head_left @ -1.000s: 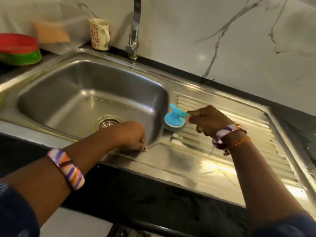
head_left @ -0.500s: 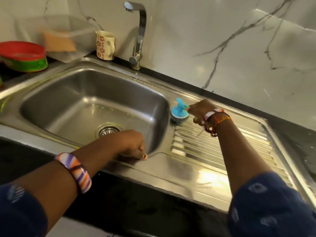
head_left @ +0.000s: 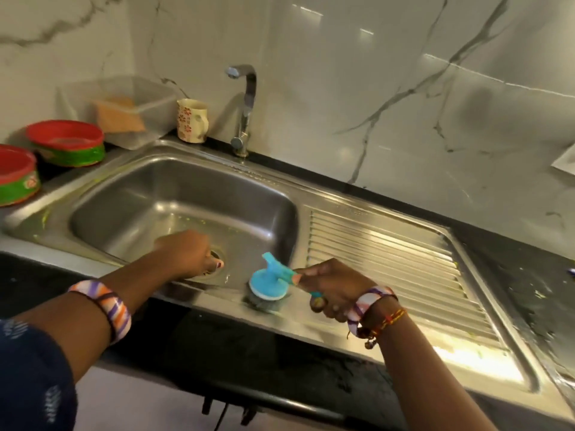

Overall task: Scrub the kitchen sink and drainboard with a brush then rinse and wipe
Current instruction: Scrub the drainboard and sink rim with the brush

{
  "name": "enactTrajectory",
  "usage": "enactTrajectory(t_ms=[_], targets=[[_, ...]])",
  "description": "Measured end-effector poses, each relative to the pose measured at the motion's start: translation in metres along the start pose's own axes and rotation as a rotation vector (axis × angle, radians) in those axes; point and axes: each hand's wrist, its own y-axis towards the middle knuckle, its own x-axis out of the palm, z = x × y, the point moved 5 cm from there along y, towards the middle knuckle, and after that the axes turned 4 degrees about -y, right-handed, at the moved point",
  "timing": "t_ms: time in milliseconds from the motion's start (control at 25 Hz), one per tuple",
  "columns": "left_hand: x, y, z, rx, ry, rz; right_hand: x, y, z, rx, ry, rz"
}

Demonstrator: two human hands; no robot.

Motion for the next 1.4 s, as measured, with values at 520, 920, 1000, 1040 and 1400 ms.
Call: enactTrajectory(t_ms=[520, 920, 1000, 1040, 1400], targets=[[-0.149, 0.012, -0.235, -0.257, 0.128, 0.433, 0.193, 0.177, -0.221, -0.284, 0.1, -0.227], [-0.144, 0.063, -0.253, -0.167, 0.28, 0.09, 0.254, 0.293, -0.317, -0.58, -0.434, 0.066], [-0.148, 0.062, -0.253, -0.175, 0.244, 0.084, 0.255, 0.291, -0.315, -0.574, -0.341, 0.006], [-0.15, 0.062, -0.253, -0.18, 0.237, 0.088, 0.253, 0.29, -0.316, -0.556, -0.32, -0.023], [-0.156, 0.043, -0.218, -0.395, 0.476, 0.153, 0.204, 0.234, -0.29, -0.583, 0.071, -0.003]])
